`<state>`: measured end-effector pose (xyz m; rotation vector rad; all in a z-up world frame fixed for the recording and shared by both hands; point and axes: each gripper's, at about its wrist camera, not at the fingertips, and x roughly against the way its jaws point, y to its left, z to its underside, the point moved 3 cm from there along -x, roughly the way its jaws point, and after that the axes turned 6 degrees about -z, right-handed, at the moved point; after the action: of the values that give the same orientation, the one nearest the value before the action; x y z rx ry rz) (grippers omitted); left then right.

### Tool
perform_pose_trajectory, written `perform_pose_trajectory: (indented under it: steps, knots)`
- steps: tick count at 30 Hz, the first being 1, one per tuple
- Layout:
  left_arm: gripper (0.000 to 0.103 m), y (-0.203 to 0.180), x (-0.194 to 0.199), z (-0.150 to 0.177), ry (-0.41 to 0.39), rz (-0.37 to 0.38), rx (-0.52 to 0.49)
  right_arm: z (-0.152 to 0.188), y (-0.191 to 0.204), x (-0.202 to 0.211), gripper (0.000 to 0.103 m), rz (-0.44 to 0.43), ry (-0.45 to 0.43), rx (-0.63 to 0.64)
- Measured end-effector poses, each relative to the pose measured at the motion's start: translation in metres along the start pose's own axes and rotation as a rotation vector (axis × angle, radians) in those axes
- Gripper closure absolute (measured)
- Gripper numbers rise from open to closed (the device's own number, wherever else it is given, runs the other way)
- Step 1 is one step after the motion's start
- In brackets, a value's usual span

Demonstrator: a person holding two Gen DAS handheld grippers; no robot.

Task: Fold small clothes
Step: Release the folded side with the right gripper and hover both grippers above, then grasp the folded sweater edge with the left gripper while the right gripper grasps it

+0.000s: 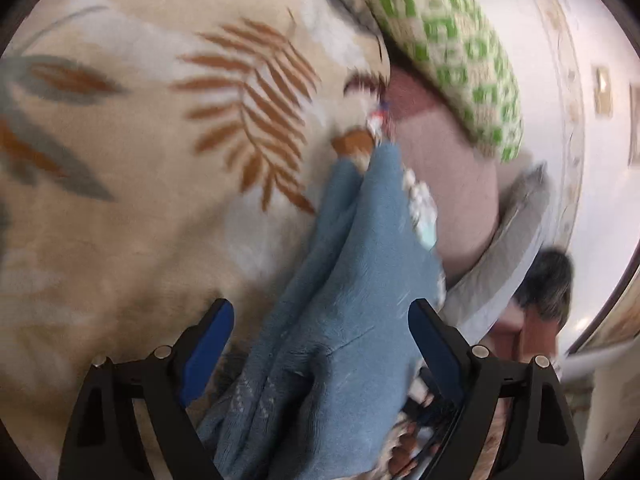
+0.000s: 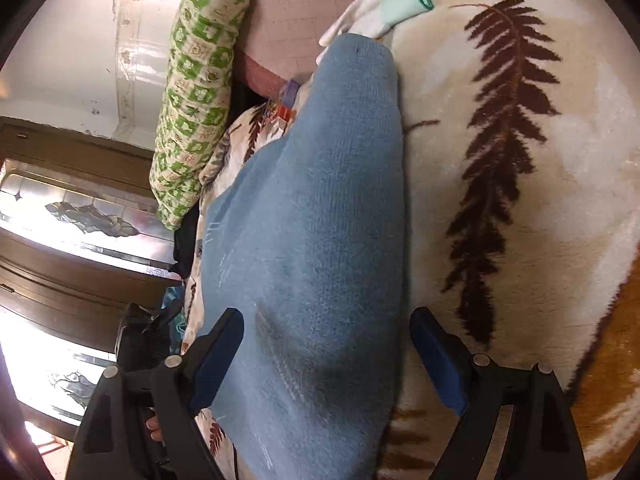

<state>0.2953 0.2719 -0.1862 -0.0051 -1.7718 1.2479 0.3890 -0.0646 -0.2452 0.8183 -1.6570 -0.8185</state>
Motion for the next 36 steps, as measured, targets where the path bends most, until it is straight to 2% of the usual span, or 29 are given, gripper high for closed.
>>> perform_pose_trajectory:
  steps: [3, 6, 10, 11, 13, 15, 18, 23, 24, 25, 26, 27, 28, 29, 30, 32, 36]
  knots:
    - [0.004, -0.002, 0.011, -0.003, -0.05, 0.021, 0.005, 0.002, 0.002, -0.002, 0.015, -0.029, 0.021, -0.014]
    - [0.004, -0.006, -0.012, 0.002, 0.01, -0.072, -0.045, 0.002, 0.002, -0.006, 0.015, -0.018, 0.019, -0.021]
    - [0.005, -0.021, -0.026, 0.003, 0.002, -0.11, -0.147, 0.002, 0.003, -0.008, 0.015, -0.012, 0.011, -0.021]
    - [0.01, -0.024, -0.028, 0.005, 0.017, -0.122, -0.171, 0.002, 0.004, -0.008, 0.015, -0.012, 0.014, -0.018]
    - [0.041, -0.033, -0.035, 0.013, 0.057, -0.156, -0.241, 0.001, 0.004, -0.008, 0.015, -0.008, 0.021, -0.008]
    - [0.04, -0.034, -0.037, 0.016, 0.044, -0.173, -0.262, 0.0, 0.005, -0.008, 0.015, -0.001, 0.018, -0.002]
    - [0.036, -0.026, -0.045, 0.012, 0.052, -0.152, -0.212, 0.0, 0.006, -0.01, 0.017, 0.011, 0.021, 0.02]
    - [0.035, -0.045, -0.06, 0.017, 0.045, -0.218, -0.314, -0.004, 0.004, -0.018, 0.016, 0.032, 0.014, 0.013]
    - [0.036, -0.047, -0.061, 0.018, 0.034, -0.225, -0.326, -0.004, 0.005, -0.021, 0.016, 0.041, 0.014, 0.009]
    - [0.047, -0.049, -0.063, 0.02, 0.025, -0.23, -0.339, -0.005, 0.008, -0.022, 0.016, 0.061, 0.019, 0.018]
    - [0.052, -0.05, -0.064, 0.023, 0.028, -0.231, -0.35, -0.005, 0.013, -0.024, 0.018, 0.085, 0.027, 0.048]
    - [0.058, -0.051, -0.062, 0.025, 0.02, -0.232, -0.354, -0.003, 0.016, -0.024, 0.031, 0.104, 0.031, 0.071]
    - [0.064, -0.055, -0.059, 0.028, 0.015, -0.236, -0.374, -0.001, 0.018, -0.024, 0.038, 0.129, 0.034, 0.084]
    - [0.066, -0.058, -0.056, 0.031, 0.008, -0.243, -0.391, 0.0, 0.021, -0.02, 0.049, 0.125, 0.028, 0.088]
    - [0.068, -0.062, -0.053, 0.034, -0.003, -0.254, -0.41, 0.0, 0.025, -0.017, 0.054, 0.124, 0.025, 0.096]
    - [0.069, -0.07, -0.044, 0.042, -0.023, -0.273, -0.443, 0.002, 0.042, -0.012, 0.056, 0.15, 0.014, 0.148]
    - [0.07, -0.096, -0.021, 0.069, -0.052, -0.264, -0.528, 0.009, 0.077, 0.01, 0.057, 0.145, -0.014, 0.232]
